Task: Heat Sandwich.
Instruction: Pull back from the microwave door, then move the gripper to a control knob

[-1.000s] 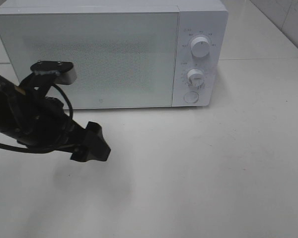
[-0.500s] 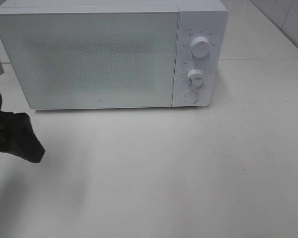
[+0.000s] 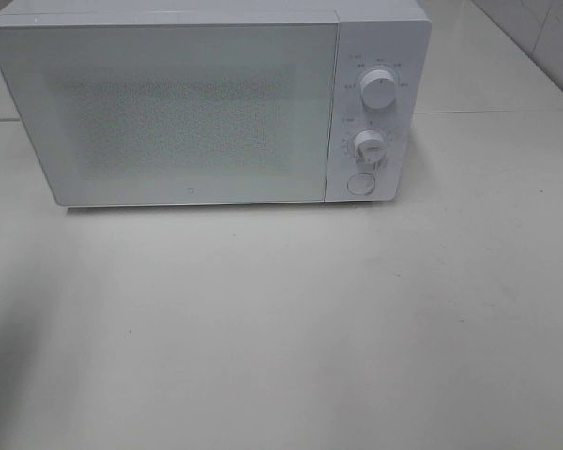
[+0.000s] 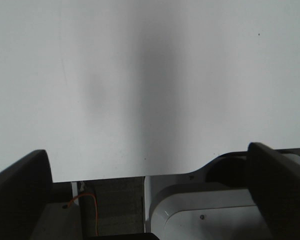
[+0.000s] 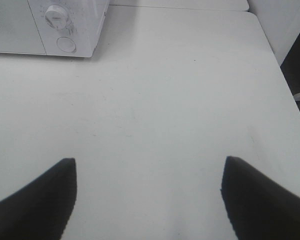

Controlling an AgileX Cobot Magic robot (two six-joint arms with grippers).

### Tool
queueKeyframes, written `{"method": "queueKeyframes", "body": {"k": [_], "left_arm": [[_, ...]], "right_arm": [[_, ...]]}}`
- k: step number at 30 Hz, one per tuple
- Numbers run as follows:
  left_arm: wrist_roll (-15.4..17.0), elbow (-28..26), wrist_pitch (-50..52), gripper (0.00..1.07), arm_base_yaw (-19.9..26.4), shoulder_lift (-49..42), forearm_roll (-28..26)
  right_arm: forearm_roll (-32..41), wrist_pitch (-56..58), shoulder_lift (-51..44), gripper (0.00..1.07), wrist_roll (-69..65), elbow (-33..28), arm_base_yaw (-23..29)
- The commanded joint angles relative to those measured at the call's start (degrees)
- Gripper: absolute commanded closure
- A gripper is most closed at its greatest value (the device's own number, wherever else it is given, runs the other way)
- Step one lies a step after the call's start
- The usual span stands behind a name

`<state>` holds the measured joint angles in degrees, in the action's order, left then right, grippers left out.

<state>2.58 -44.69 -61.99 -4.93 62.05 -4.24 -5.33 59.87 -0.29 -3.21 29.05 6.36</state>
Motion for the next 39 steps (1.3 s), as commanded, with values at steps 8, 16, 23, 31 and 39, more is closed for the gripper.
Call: {"method": "queueKeyframes", "body": {"k": [8, 16, 23, 31, 39], "left_arm": [[1.4, 6.8, -0.8, 0.05, 0.1, -19.9, 1.6], [1.3, 13.0, 0.9, 0.05, 0.1, -34.5, 4.2], [1.1, 16.3, 2.9, 0.05, 0.1, -42.5, 4.0], [-0.6, 16.3, 3.0, 0.05, 0.1, -46.4, 3.8], [-0.6, 16.3, 3.0, 0.05, 0.2, -53.6, 3.8]], "right_arm": [[0.1, -0.6, -1.5, 0.31, 0.1, -0.1, -0.5], [0.1, -0.6, -1.5, 0.31, 0.1, -0.1, -0.5], [0.1, -0.6, -1.5, 0.31, 0.1, -0.1, -0.5], [0.1, -0.6, -1.4, 0.31, 0.1, -0.1, -0.5], [0.1, -0.6, -1.4, 0.31, 0.1, -0.1, -0.5]]}}
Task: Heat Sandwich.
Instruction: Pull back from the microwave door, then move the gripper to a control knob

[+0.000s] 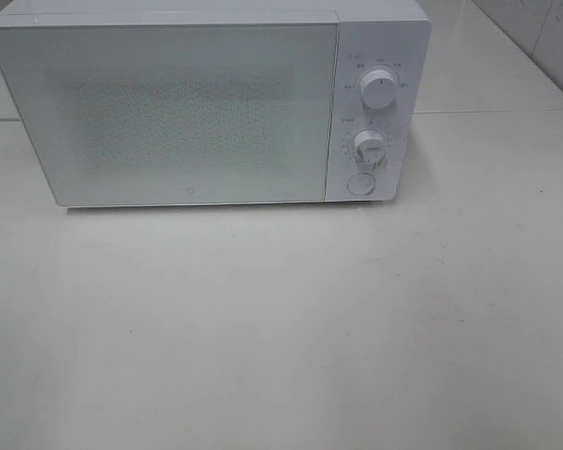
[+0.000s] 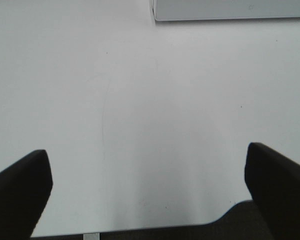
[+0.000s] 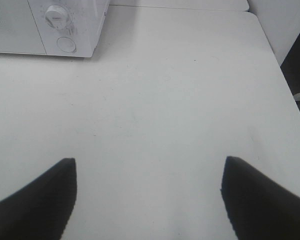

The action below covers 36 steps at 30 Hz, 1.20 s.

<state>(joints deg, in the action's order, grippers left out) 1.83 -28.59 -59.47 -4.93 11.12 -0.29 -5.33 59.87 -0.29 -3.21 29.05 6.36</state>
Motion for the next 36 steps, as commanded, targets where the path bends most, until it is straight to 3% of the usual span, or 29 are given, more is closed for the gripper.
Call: {"method": "queueKeyframes", "body": {"k": [1, 11, 16, 23, 36], "left_arm": [[0.1, 0.2, 0.5, 0.05, 0.2, -2.7, -0.2], [0.1, 0.2, 0.5, 0.05, 0.2, -13.1, -0.2], [0.1, 0.2, 0.5, 0.05, 0.2, -13.0, -0.2], [0.1, 0.2, 0.5, 0.05, 6.1, -13.1, -0.2], [-0.3, 0.2, 0.5, 0.06, 5.5, -12.9, -0.1]], "right_arm": [[0.1, -0.6, -1.4, 0.31, 0.1, -0.1, -0.5], [0.1, -0.6, -1.4, 0.31, 0.1, -0.1, -0.5], [0.1, -0.6, -1.3, 0.31, 0.1, -0.1, -0.5], [0.1, -0.6, -1.2, 0.31, 0.1, -0.1, -0.5], [0.1, -0.6, -1.0, 0.31, 0.1, -0.1, -0.5]]}}
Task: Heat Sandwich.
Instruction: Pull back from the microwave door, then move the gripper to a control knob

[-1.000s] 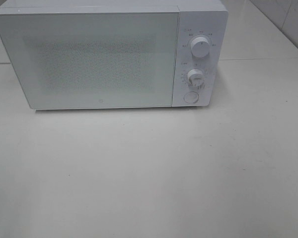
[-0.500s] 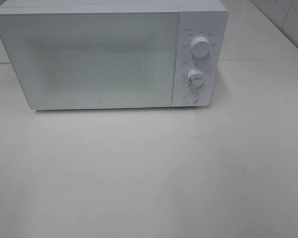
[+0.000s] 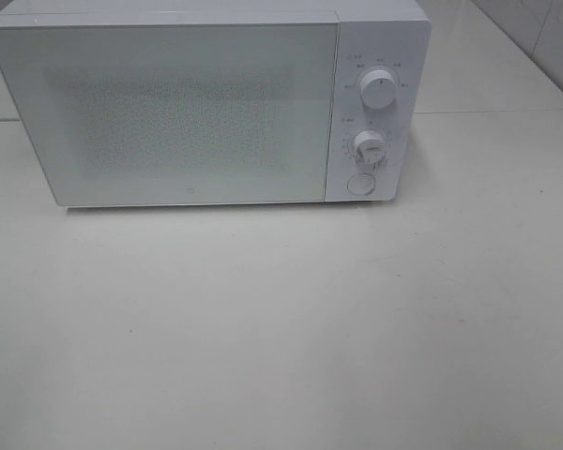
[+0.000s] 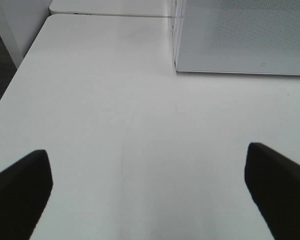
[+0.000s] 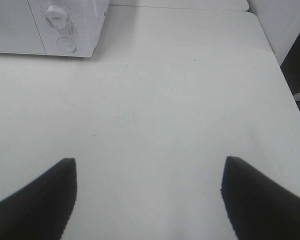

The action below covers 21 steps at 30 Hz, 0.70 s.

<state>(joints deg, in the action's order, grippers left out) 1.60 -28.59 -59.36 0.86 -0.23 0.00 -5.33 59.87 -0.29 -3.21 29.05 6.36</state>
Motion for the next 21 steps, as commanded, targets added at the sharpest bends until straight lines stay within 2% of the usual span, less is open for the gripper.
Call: {"method": "queueKeyframes", "body": {"k": [1, 21], "left_arm": [[-0.1, 0.2, 0.4, 0.06, -0.3, -1.6, -0.3], [-0.1, 0.2, 0.4, 0.06, -0.3, -1.5, -0.3]], "right_arm": [[0.1, -0.6, -1.0, 0.31, 0.1, -0.1, -0.5], [0.1, -0.6, -1.0, 0.31, 0.1, -0.1, -0.5]]}}
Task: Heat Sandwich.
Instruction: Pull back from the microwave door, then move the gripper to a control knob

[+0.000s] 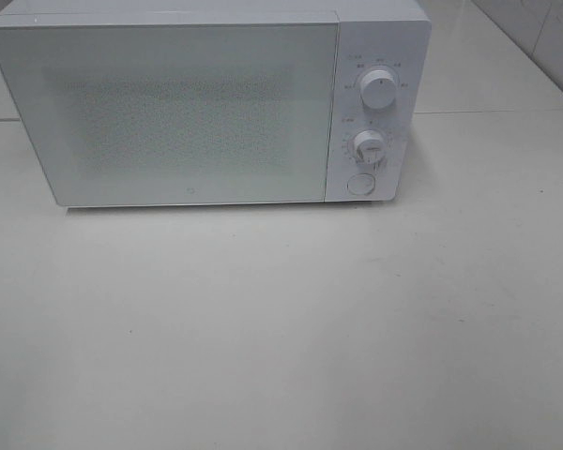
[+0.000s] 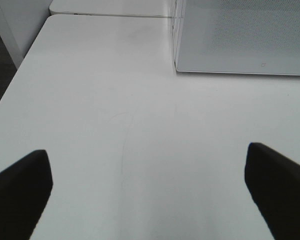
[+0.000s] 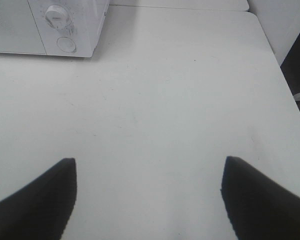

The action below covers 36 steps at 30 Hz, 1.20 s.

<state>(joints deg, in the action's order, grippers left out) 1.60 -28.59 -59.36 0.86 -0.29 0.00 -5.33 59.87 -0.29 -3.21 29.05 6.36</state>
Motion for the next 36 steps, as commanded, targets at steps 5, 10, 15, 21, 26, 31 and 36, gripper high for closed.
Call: {"method": "queueKeyframes", "body": {"k": [5, 10, 15, 21, 26, 31, 36], "left_arm": [[-0.1, 0.2, 0.4, 0.06, -0.3, -1.5, -0.3], [-0.1, 0.2, 0.4, 0.06, -0.3, -1.5, -0.3], [-0.1, 0.2, 0.4, 0.06, -0.3, -1.5, -0.3], [-0.1, 0.2, 0.4, 0.06, -0.3, -1.5, -0.3], [-0.1, 0.2, 0.4, 0.06, -0.3, -1.5, -0.3], [-0.1, 0.2, 0.4, 0.06, -0.3, -1.5, -0.3], [-0.1, 0.2, 0.4, 0.06, -0.3, -1.5, -0.3]], "right_arm": [[0.2, -0.6, -1.0, 0.31, 0.1, -0.1, -0.5], [0.6, -1.0, -0.3, 0.31, 0.1, 0.3, -0.1], [0.7, -4.9, 2.5, 0.31, 0.1, 1.5, -0.1], [1.4, -14.6, 9.2, 0.31, 0.1, 0.9, -0.1], [1.4, -21.2, 14.9, 0.31, 0.1, -0.3, -0.1], [1.4, -27.1, 20.2, 0.31, 0.1, -1.3, -0.1], [1.4, -31.6, 24.6, 0.31, 0.1, -1.6, -0.1]]}}
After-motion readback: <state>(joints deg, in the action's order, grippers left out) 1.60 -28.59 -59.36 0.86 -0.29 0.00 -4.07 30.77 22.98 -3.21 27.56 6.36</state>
